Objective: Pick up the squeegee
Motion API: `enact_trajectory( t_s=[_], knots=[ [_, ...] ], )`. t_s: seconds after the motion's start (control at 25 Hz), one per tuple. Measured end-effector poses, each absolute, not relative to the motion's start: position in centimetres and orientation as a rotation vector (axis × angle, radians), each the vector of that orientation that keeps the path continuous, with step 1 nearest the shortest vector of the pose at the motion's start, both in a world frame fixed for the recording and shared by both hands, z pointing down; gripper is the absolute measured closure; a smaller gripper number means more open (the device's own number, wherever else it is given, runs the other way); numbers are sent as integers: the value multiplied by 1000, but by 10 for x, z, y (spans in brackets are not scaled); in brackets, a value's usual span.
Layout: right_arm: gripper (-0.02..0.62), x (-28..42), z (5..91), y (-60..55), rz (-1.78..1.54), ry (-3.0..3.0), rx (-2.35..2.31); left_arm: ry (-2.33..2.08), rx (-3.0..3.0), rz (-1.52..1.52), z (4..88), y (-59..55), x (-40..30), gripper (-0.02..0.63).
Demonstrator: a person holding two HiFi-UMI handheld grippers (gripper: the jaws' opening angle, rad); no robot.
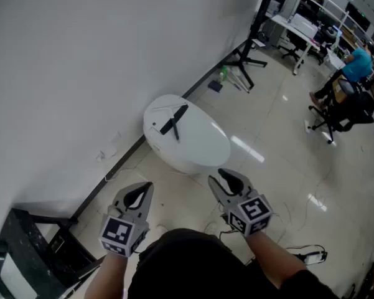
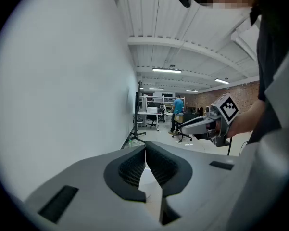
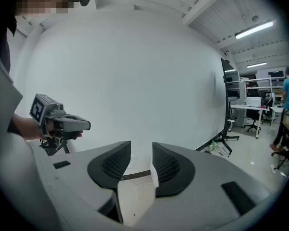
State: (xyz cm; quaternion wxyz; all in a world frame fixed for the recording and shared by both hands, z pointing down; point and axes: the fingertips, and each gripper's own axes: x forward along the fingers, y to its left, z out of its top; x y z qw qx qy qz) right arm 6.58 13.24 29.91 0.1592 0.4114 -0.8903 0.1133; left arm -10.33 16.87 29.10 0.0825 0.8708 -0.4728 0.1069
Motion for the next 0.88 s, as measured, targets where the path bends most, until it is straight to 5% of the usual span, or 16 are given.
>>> enact_trajectory(
  t_s=[0.08, 0.88],
  knots=[
    [416, 56, 308, 117, 350, -2527, 1191, -1428, 2563, 341, 291, 165, -123, 607],
    [414, -32, 508, -162, 492, -2368, 1111, -1543, 2305, 516, 380, 1, -186, 607]
  ],
)
